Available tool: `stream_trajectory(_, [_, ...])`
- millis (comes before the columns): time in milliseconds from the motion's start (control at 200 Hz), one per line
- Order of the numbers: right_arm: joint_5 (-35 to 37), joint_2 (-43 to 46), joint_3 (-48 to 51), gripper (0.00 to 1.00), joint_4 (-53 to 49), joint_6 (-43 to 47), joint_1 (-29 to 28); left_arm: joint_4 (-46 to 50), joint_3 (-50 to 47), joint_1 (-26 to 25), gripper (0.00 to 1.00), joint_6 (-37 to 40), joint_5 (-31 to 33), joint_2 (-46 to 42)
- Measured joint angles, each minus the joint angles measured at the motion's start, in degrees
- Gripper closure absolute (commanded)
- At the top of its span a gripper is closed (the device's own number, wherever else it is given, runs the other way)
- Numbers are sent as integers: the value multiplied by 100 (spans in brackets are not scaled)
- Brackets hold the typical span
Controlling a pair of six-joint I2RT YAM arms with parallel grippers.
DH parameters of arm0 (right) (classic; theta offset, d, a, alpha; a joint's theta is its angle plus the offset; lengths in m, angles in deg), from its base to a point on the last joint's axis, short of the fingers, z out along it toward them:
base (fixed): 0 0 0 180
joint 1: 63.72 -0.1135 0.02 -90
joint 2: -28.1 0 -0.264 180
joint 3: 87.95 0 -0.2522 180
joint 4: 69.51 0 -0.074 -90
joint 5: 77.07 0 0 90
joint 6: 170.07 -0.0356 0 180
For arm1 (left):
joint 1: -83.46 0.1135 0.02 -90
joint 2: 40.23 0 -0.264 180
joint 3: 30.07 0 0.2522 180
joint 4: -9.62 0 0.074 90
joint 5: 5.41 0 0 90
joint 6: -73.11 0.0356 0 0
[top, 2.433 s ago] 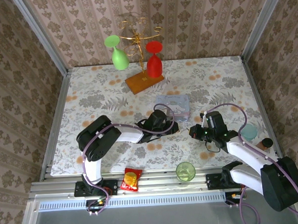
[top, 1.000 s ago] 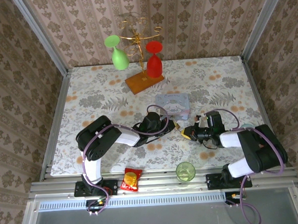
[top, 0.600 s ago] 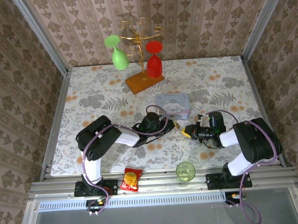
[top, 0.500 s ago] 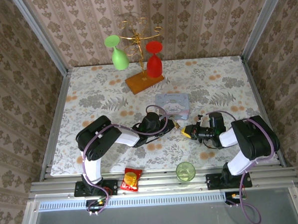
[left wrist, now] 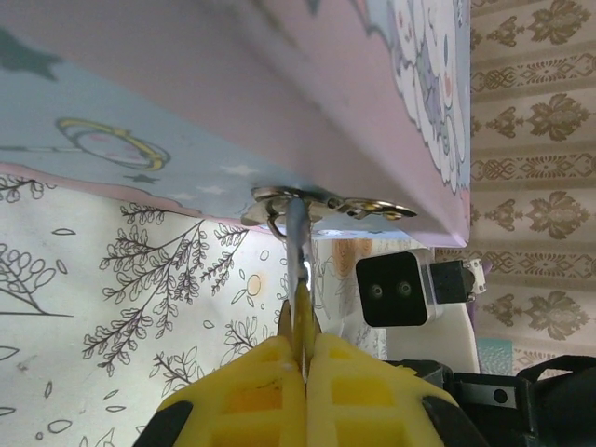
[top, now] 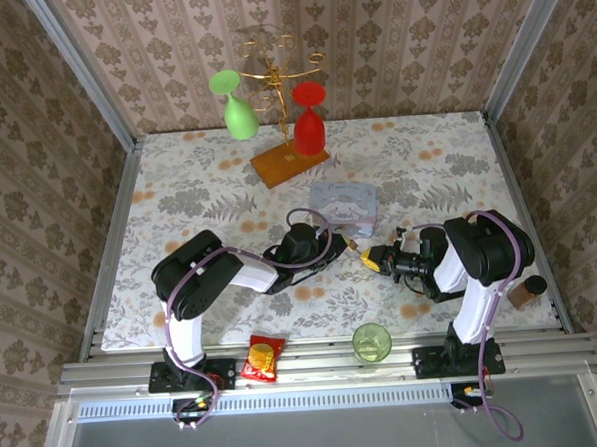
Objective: Unlock the padlock with the key
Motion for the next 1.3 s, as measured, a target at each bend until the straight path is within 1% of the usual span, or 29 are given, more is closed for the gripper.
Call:
stream_trajectory(120, [15,48,13,100,55,-94,0,-72,0,2,100,-66,20,0])
stream_trajectory(325, [216,472,81,100,-59,-116,-24,-310,0,2,100,-240,57,0])
stream_trajectory(700, [647,1993,48,100,-1945,660,-90,-603,2,-22,100,-409,-4,13])
stream_trajectory(870, [868,2455,46,100,-2592,940,-109,-726,2,-74,100,-507,-22,76])
stream_trajectory(1065, [911,2476,26,100,-2658,909,-127,-866,2,-79,100,-640,-17,144])
stream_trajectory(1210, [933,2304,24,100,-2286,667,-162,-953,4,-76,100,-730,66,179])
stream_trajectory(1300, [1023,2315,24,100,-2236,643,-234,-1001,7,-76,100,-756,129,184])
